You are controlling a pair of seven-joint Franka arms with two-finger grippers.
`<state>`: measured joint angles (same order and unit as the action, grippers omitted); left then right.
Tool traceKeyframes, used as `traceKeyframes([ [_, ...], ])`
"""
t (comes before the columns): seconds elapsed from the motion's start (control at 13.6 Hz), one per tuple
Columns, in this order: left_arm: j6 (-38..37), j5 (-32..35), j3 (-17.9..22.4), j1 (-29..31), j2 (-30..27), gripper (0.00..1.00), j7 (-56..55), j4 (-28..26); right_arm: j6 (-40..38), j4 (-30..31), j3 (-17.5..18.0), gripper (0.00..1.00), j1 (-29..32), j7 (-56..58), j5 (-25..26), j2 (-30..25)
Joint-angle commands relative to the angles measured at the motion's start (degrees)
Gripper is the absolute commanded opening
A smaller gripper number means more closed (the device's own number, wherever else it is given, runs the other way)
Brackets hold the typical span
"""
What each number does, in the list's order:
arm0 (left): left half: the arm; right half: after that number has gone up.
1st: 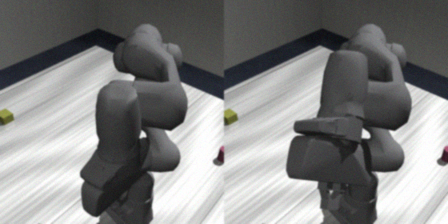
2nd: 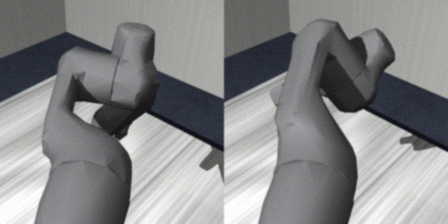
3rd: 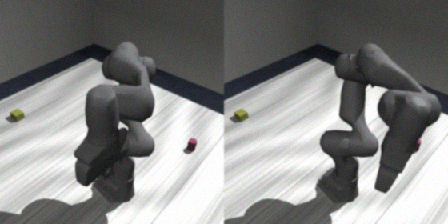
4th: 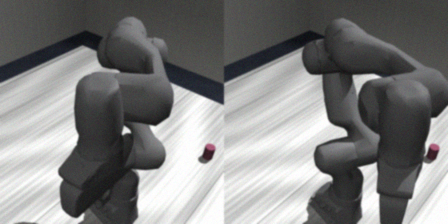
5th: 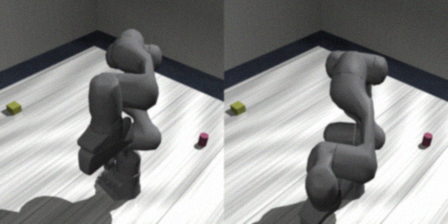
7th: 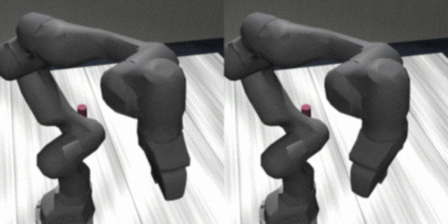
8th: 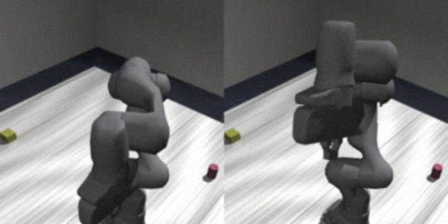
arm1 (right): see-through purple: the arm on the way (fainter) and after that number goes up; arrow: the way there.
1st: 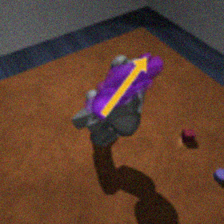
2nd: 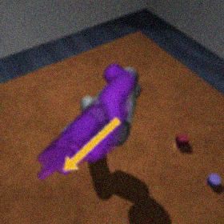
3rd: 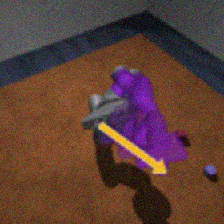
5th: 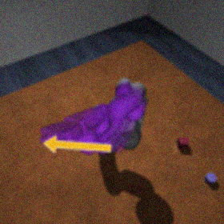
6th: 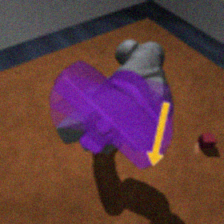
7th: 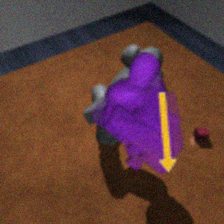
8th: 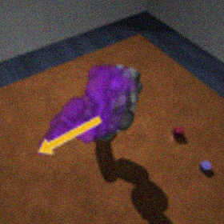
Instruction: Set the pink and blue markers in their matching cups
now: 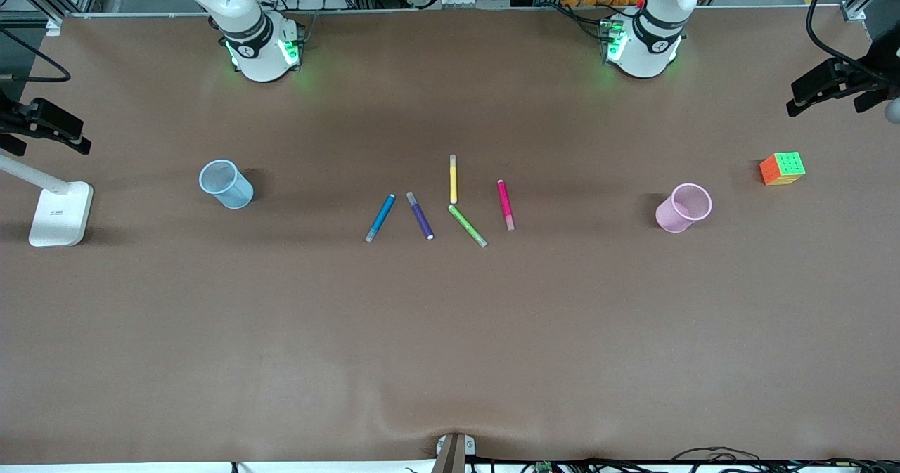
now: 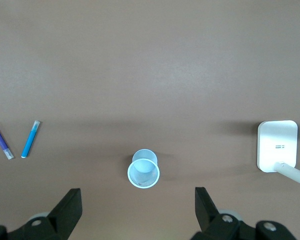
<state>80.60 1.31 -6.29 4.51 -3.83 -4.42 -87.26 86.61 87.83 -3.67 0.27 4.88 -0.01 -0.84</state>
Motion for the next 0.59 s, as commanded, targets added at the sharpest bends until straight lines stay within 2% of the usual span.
traceKeyframes([
  [0.0, -1.5, -0.78, -0.22, -0.2, 1.19, 1.0, 0.56, 0.95, 0.14, 1.21, 0.16, 1.0, 0.26, -0.13, 0.98, -1.18],
  [0.22, -4.04, -1.39, -0.48, -0.29, 2.34, 1.0, 0.99, 1.04, 0.14, 1.21, 0.07, 1.0, 0.35, -0.05, 0.98, -1.09],
  [0.51, -5.36, -3.68, -0.48, -1.95, 7.43, 1.0, 0.21, 1.04, 0.14, 1.03, 0.07, 1.0, 0.35, -0.05, 0.98, -1.09],
])
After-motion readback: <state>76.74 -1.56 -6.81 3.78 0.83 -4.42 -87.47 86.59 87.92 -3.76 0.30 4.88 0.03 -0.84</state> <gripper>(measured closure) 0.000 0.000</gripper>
